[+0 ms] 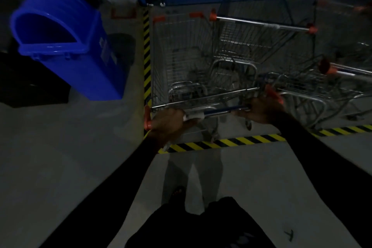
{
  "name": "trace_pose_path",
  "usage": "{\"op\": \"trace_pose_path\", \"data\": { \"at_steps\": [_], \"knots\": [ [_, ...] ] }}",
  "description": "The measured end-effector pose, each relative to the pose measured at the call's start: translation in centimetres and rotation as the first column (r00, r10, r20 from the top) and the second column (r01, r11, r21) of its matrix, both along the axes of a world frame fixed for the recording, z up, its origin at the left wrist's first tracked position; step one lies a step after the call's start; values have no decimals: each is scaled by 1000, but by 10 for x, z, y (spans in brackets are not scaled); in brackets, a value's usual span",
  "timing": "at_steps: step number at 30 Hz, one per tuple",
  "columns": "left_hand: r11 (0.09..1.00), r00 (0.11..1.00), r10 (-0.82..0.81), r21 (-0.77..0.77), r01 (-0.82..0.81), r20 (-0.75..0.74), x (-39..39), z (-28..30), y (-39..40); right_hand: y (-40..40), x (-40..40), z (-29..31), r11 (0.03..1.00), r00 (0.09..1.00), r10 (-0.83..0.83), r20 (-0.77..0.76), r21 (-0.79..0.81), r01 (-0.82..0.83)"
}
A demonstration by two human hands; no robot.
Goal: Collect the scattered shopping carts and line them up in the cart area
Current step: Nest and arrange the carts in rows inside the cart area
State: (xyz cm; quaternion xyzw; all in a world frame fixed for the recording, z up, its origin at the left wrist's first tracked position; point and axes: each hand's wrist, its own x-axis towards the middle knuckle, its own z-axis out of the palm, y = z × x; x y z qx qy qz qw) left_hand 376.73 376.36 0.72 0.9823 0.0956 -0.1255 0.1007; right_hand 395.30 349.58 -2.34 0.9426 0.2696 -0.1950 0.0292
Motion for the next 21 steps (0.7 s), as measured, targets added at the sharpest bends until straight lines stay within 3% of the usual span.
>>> {"op": "trace_pose_path", "data": {
  "at_steps": [3, 5, 8, 10, 13, 15, 21],
  "knots": [
    [996, 1000, 20, 88, -19, -1, -2, 11, 2, 6, -2, 0, 999, 999, 43, -3, 13, -43],
    [990, 999, 50, 130, -52, 22, -1, 9, 9, 14, -2, -5, 992, 985, 121, 125, 12, -123],
    [982, 980, 183, 70, -177, -82, 4, -4, 22, 21, -1, -9, 978, 959, 198, 203, -100, -181],
    [968, 969, 225, 136, -211, -105, 7, -12, 22, 21, -4, -12, 977, 962, 214, 170, -61, -207],
    [953, 961, 239, 222, -204, -142, 3, -22, 16, 12, -11, -19, 981, 968, 192, 162, -15, -192],
    [950, 953, 269, 201, -239, -138, -1, -28, 18, 10, -18, -17, 976, 967, 217, 134, -17, -217],
    [956, 971, 231, 203, -213, -66, -9, -22, 19, 15, -27, -21, 963, 926, 266, 267, -36, -267]
  ]
}}
